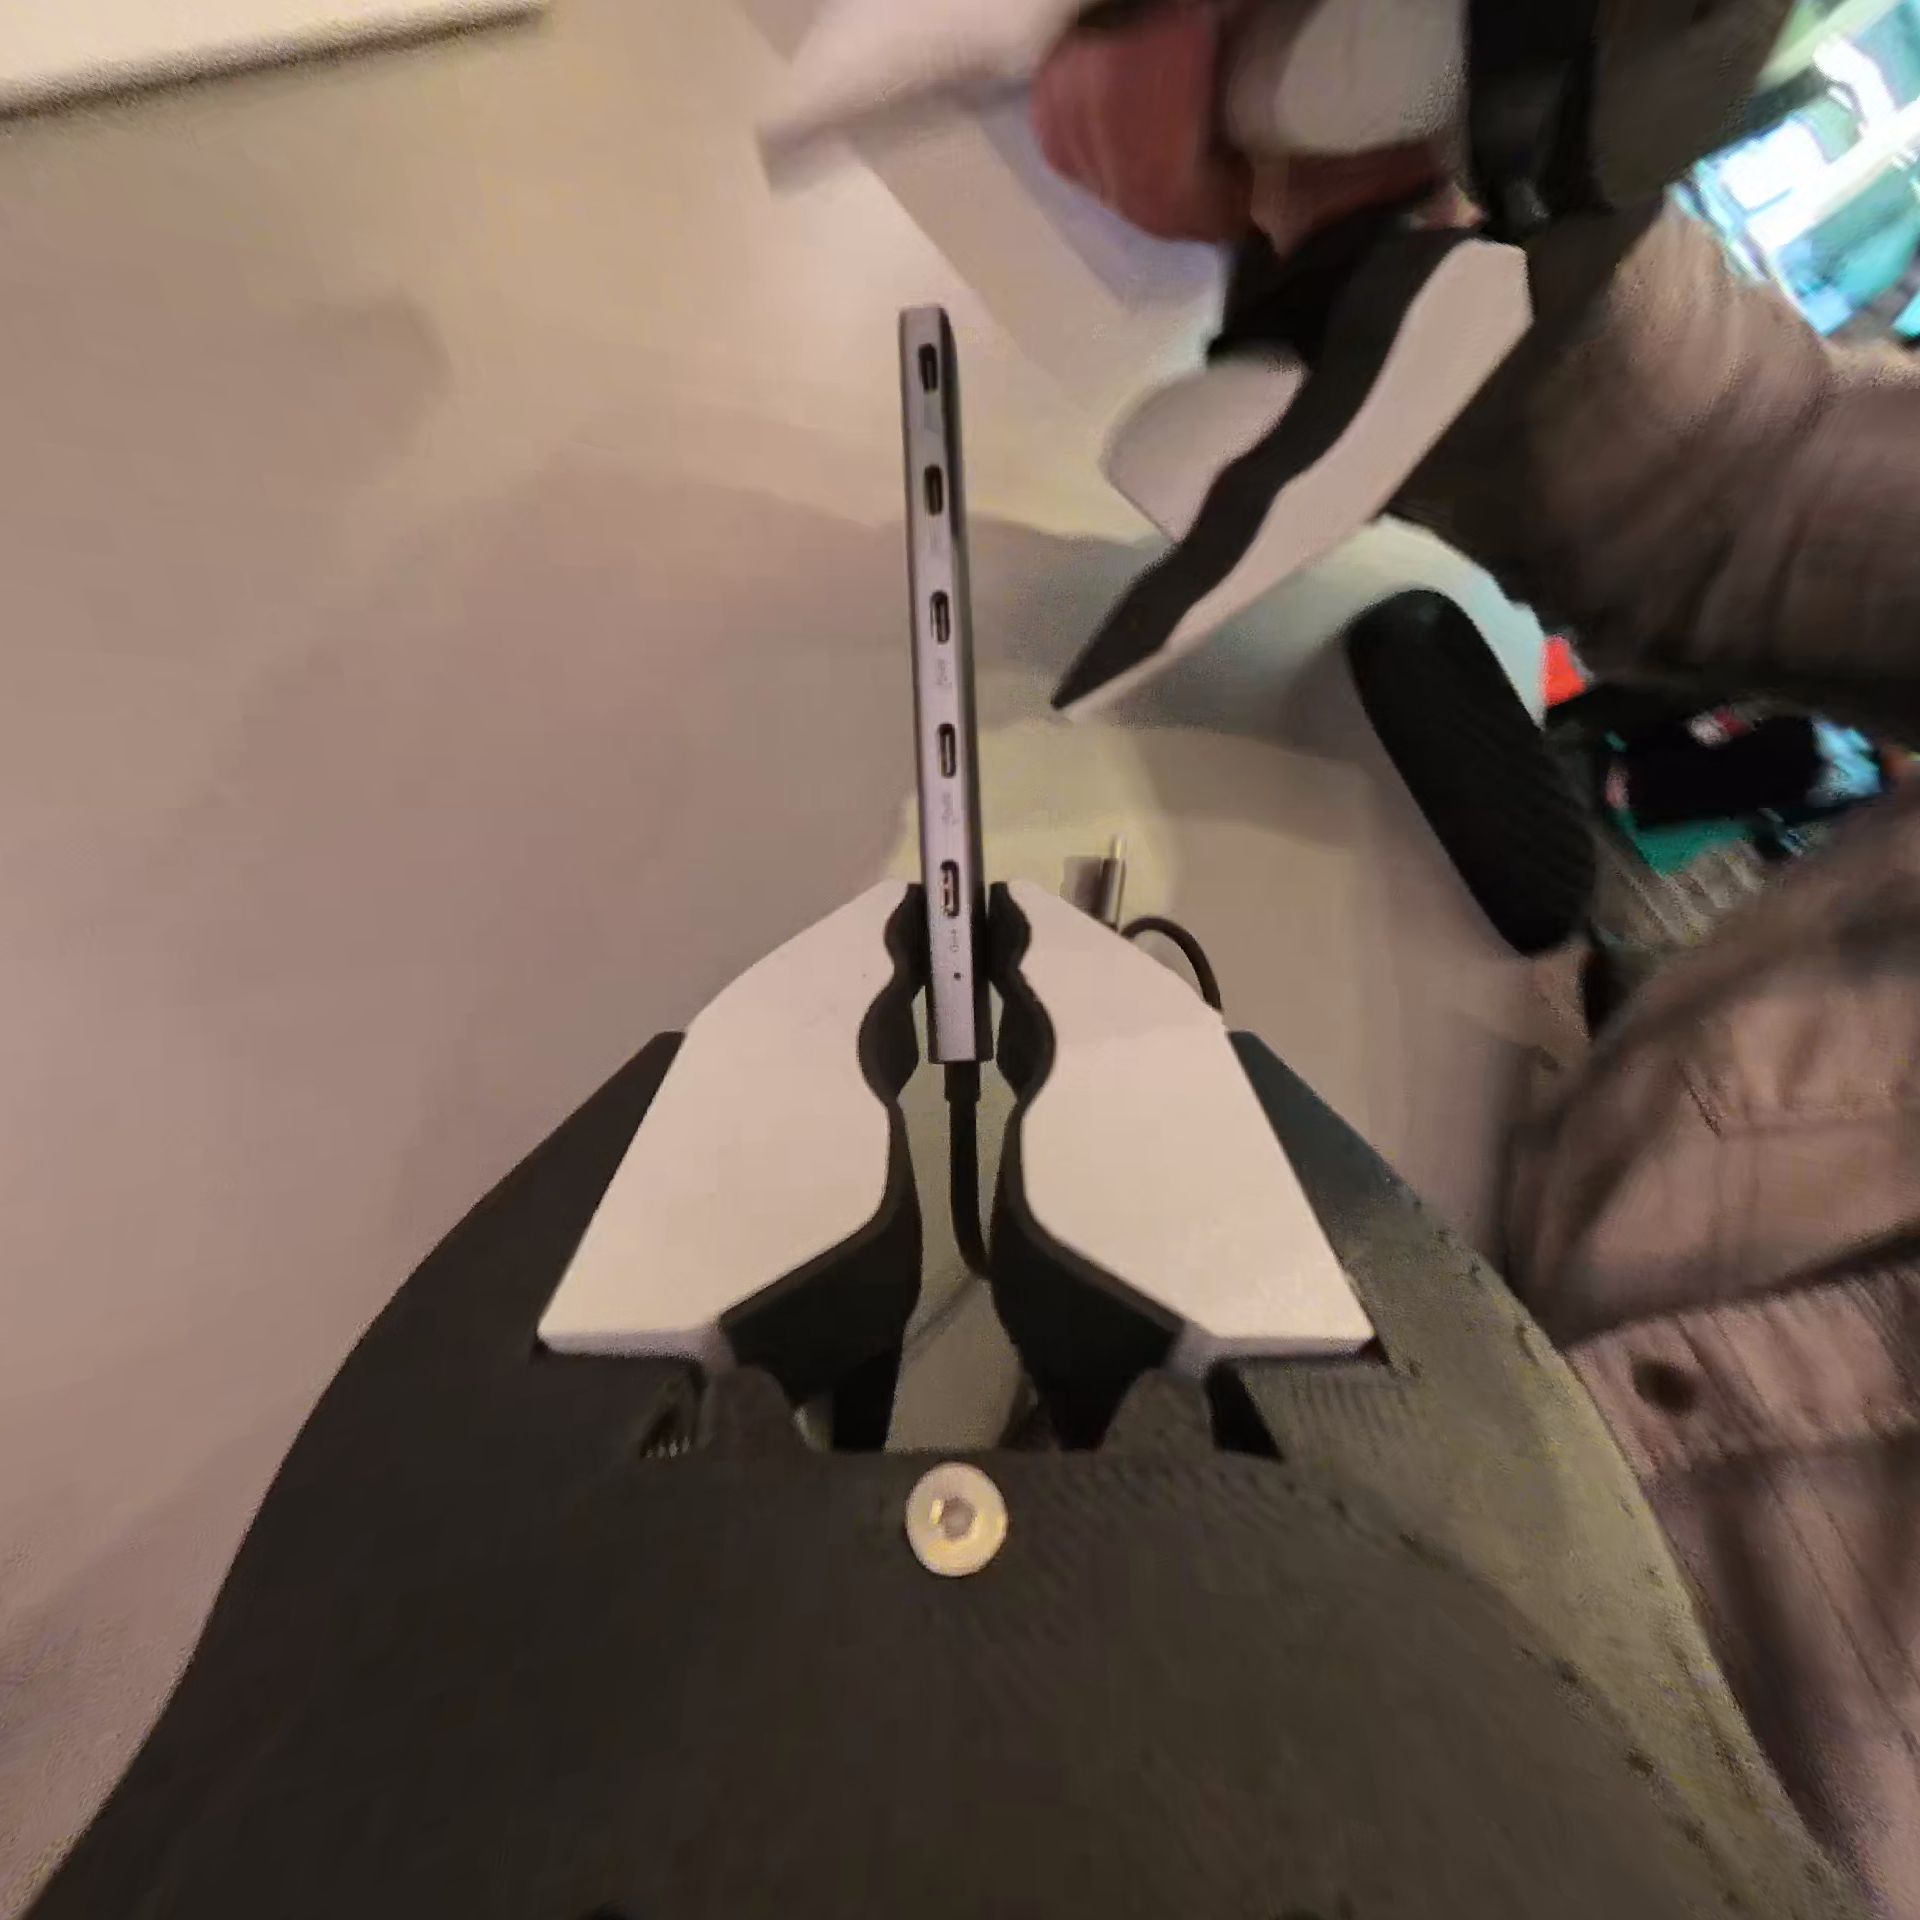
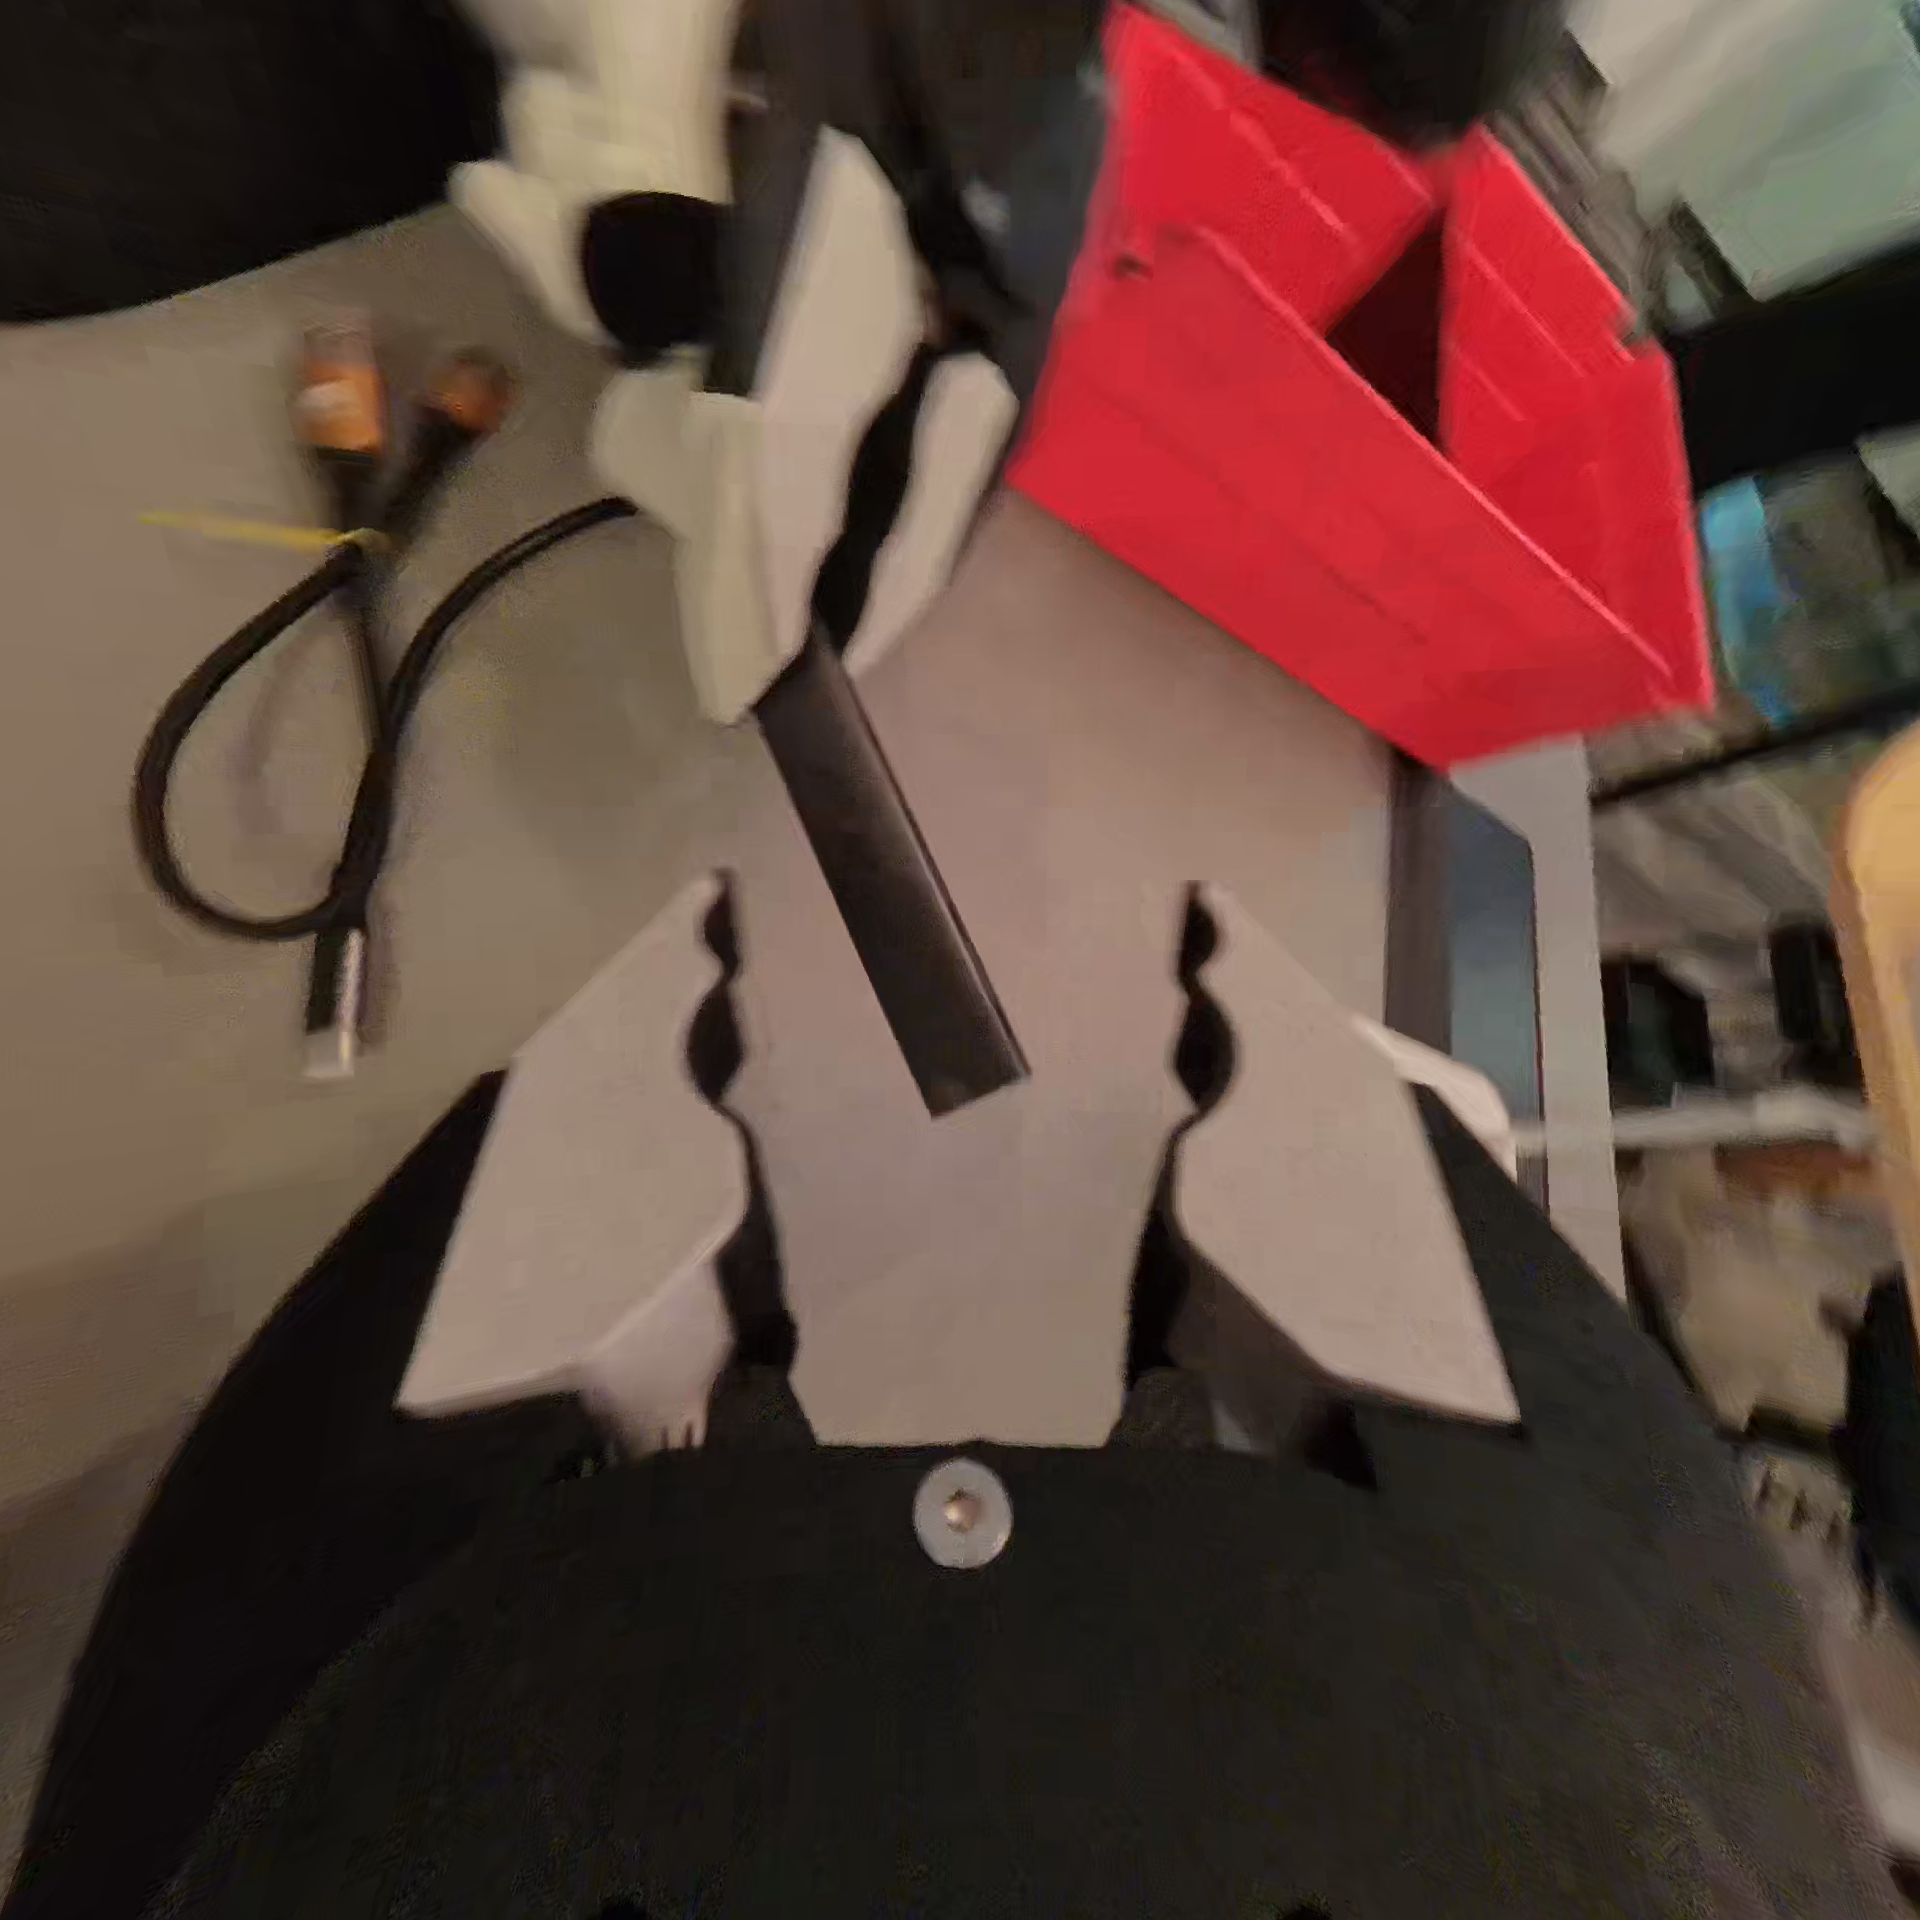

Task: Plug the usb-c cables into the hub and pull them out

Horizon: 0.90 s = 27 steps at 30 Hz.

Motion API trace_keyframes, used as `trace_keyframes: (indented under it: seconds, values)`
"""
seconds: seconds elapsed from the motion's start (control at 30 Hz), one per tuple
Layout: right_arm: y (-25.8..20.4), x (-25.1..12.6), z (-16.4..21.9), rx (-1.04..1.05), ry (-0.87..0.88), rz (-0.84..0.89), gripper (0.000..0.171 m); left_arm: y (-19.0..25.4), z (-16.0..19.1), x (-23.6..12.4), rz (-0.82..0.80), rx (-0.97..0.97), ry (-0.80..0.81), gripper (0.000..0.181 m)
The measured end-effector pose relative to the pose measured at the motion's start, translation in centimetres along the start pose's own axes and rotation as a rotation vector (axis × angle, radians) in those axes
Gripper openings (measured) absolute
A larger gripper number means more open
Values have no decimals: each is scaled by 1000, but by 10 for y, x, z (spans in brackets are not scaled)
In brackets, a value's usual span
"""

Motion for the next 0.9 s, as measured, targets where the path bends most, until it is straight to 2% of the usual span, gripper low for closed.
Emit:
trace_keyframes:
  seconds: [0.03, 0.1, 0.13, 0.17, 0.2, 0.3, 0.43, 0.47, 0.53, 0.57, 0.63, 0.67, 0.77, 0.9]
  values:
    - [5, -3, 2, 78, -22, 54, 103, 0, -3, -2, -64, 5, 47, 11]
    - [10, -10, 6, 238, -31, 185, 121, 3, -9, -6, -143, -4, 154, 11]
    - [9, -12, 8, 325, -14, 227, 136, 6, -11, -7, -179, 4, 198, 11]
    - [6, -12, 10, 410, -12, 254, 137, 8, -12, -8, -227, 30, 225, 11]
    - [3, -13, 13, 508, 0, 284, 127, 10, -13, -8, -254, 31, 248, 11]
    - [-4, -9, 13, 815, 161, 287, 118, 17, -17, -8, -229, -31, 362, 11]
    - [-3, -7, 10, 1142, 474, 222, 83, 28, -21, -10, -191, -120, 495, 11]
    - [-3, -7, 9, 1145, 522, 222, 77, 31, -22, -11, -183, -149, 527, 11]
    - [-3, -3, 7, 1034, 456, 263, 72, 37, -24, -11, -128, -216, 571, 11]
    - [-3, -6, 1, 924, 437, 320, 77, 38, -25, -12, -120, -249, 592, 11]
    - [-1, -13, -7, 684, 330, 450, 121, 40, -25, -14, -70, -318, 633, 10]
    - [-1, -13, -9, 570, 230, 511, 155, 39, -25, -15, -69, -351, 660, 11]
    - [-4, -9, -18, 443, 87, 499, 160, 40, -23, -10, -61, -371, 667, 11]
    - [-3, 1, -20, 509, 26, 383, 159, 48, -22, 4, -88, -331, 636, 11]
Point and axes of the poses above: each gripper's, where its closed fingertips meet, x out along the fingers, z out of its underside, y = z × x across the jaws, the point moved 8 cm from there along -x, back along the fingers, and after that the axes turned 9 degrees about y, right-handed, at the moved point
